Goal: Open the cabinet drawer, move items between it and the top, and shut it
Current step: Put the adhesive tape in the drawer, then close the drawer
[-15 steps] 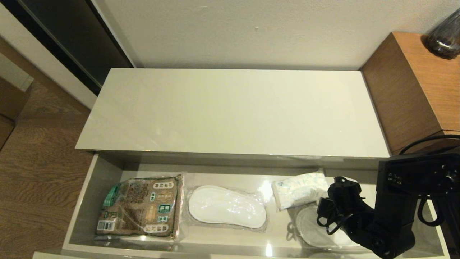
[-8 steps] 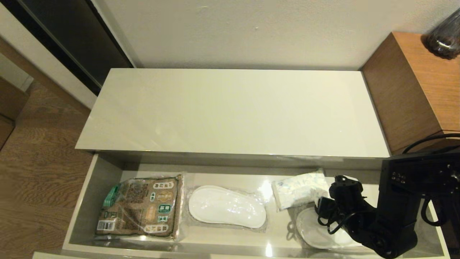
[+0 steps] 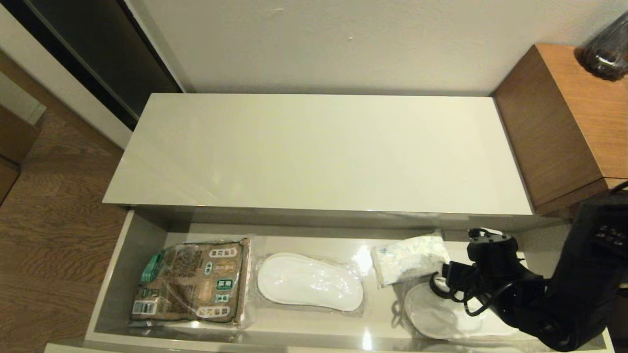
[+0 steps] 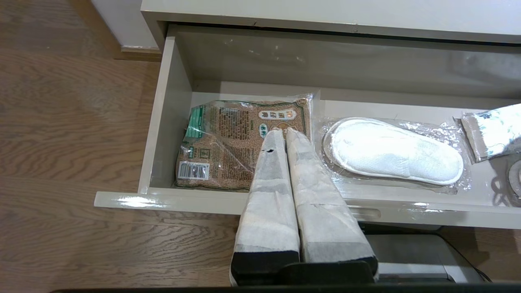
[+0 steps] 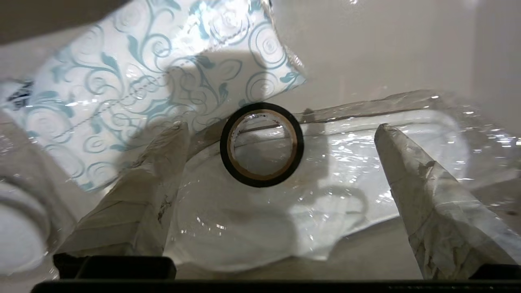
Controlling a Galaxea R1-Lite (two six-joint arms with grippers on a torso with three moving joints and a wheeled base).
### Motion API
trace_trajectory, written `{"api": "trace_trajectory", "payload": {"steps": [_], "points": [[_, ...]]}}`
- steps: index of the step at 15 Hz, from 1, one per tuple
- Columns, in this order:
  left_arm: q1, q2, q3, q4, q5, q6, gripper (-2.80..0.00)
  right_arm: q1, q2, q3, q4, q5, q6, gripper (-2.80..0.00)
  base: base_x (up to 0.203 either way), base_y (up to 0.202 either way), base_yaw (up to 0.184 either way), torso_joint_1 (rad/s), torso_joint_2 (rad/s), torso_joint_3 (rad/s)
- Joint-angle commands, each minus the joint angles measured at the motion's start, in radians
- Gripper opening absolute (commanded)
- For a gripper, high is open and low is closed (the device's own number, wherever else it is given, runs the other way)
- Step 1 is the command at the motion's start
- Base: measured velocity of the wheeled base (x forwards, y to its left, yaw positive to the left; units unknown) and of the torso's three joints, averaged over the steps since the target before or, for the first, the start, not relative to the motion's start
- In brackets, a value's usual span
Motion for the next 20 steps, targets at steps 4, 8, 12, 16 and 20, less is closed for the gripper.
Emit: {"api": "trace_trajectory", "payload": {"steps": [4,8,12,16,20], "points": [[0.000,0.002,0.000,-0.001,0.000,-0.001,-2.80,0.001,-0.457,-0.150,0.564,0.011,-0.030,0.00,0.000,0.000,0.000,0.000,0.00,0.000],[0.000,0.002,0.000,0.000,0.000,-0.001,-2.80,0.002,-0.711,-0.320,1.113,0.028,-0.028,-2.80,0.000,0.000,0.000,0.000,0.00,0.000],[0.000,0.002,0.000,-0.002,0.000,-0.001,-2.80,0.005,-0.829,-0.366,1.383,0.029,0.050,-2.80,0.000,0.000,0.000,0.000,0.00,0.000],[0.000,0.002,0.000,0.000,0.000,-0.001,-2.80,0.010,-0.837,-0.307,1.460,0.047,0.159,-2.80,0.000,0.000,0.000,0.000,0.00,0.000],[0.000,0.002,0.000,0.000,0.000,-0.001,-2.80,0.014,-0.802,-0.204,1.447,0.151,0.270,-2.80,0.000,0.000,0.000,0.000,0.00,0.000]]}}
